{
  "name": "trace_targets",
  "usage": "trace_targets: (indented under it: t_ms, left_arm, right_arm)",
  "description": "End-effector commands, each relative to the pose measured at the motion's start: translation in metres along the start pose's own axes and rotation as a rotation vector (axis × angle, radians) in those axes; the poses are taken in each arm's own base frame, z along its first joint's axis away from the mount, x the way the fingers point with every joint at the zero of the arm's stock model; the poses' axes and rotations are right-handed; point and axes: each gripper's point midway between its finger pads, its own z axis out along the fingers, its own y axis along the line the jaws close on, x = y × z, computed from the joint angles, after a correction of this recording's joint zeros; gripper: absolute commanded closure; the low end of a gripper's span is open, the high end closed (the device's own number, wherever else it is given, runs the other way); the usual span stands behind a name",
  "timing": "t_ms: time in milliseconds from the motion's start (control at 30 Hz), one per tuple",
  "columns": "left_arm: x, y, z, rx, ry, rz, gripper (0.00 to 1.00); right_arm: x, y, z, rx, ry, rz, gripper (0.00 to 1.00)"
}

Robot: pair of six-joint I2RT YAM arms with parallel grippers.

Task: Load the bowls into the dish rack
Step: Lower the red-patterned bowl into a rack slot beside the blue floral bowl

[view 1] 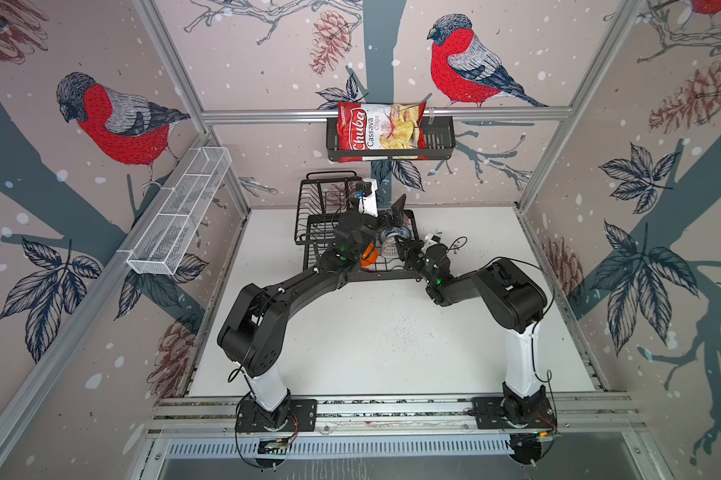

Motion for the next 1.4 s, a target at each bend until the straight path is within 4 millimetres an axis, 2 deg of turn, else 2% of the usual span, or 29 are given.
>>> trace_targets:
  t_ms: [0,200,467,700,900,1367]
  left_arm:
    - [-0.007,-0.004,0.001,0.019,-0.018,-0.005,0.02]
    - [-0.005,-0.004,0.003,0.024,-0.014,-0.01,0.02]
    - [-0.007,-0.005,0.001,0.027,-0.017,-0.016,0.02]
    - [-0.006,-0.004,0.003,0.028,-0.014,-0.019,0.02]
    - [-0.005,-0.005,0.003,0.033,-0.011,-0.026,0.02]
    - [-0.005,-0.004,0.003,0.029,-0.012,-0.028,0.02]
  right_arm:
    - [0.004,-0.001,0.002,0.001,0.005,-0.017,1.0]
    - [0.006,-0.014,-0.002,0.045,0.008,-0.012,1.0]
    - [0.007,-0.011,0.0,0.01,0.022,-0.047,1.0]
    - [0.013,-0.024,-0.003,0.054,0.047,-0.017,1.0]
    - [0.014,-0.019,-0.011,0.048,0.049,-0.017,1.0]
    - [0.023,-0.014,-0.012,0.05,0.067,-0.01,1.0]
